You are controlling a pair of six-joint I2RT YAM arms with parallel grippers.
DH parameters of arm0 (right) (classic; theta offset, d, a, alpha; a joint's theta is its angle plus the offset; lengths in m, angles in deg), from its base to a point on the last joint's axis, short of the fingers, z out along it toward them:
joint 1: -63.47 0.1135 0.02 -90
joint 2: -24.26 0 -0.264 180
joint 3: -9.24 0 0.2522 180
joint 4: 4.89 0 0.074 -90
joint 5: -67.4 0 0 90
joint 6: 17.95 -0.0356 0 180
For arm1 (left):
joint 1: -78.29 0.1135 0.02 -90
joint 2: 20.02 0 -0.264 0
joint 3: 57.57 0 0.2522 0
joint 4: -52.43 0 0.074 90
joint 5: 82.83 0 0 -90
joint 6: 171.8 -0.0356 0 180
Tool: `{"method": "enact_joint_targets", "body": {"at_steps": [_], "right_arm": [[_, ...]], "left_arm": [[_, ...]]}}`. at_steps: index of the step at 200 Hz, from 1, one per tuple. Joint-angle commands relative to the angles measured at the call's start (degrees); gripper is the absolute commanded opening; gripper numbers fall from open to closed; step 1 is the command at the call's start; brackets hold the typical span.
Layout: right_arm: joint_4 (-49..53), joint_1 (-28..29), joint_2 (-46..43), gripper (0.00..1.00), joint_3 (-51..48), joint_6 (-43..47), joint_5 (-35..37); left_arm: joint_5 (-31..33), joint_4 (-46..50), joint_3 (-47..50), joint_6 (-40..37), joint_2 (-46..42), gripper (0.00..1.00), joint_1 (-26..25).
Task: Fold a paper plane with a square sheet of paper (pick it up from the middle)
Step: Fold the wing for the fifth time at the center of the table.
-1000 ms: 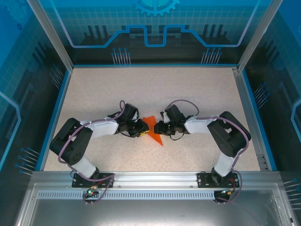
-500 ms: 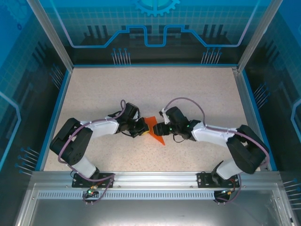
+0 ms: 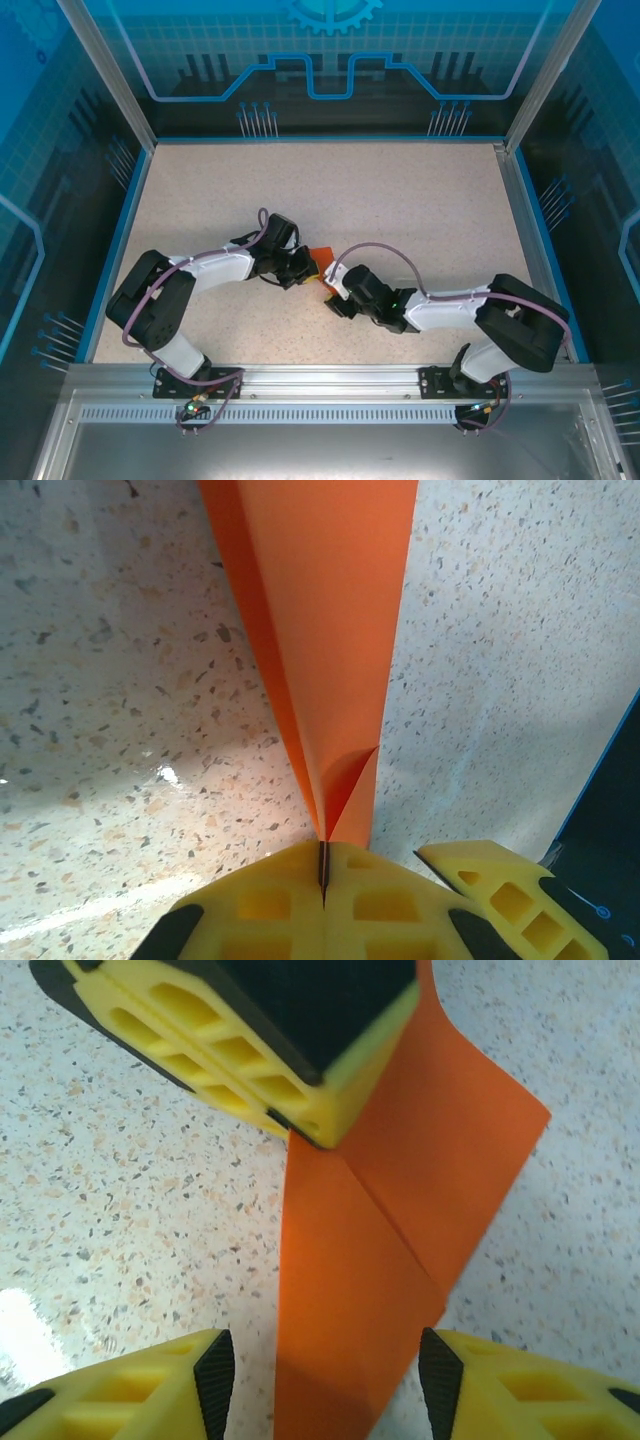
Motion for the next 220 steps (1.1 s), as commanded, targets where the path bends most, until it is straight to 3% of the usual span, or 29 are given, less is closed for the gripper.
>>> {"method": "enact_joint_targets", "body": {"at_steps": [1,61,141,178,220], "right_arm": [[-5.32,1.43,3.11,0.53,2.53,3.6,4.8],[-9.42,1.8,8.57,0.39,4.3,3.87,7.9],[-13.11,1.13,10.2,0.16,2.89,3.28,6.46],[-13.85,-0.76,8.83,0.07,1.48,0.89,1.46],[-15.73,-5.96,6.47,0.03,-0.91,-7.07,-11.4]], "left_arm": [[-0.24,2.12,-1.59,0.75,-0.33,0.0,-0.37],[-0.24,2.56,-1.91,0.89,0.02,0.0,-0.37],[-0.06,3.09,-2.54,1.03,-0.76,0.0,-0.28],[0.4,4.59,-2.65,0.39,-3.38,0.22,1.96],[3.44,8.01,-0.52,-1.45,-10.45,0.47,6.97]]}}
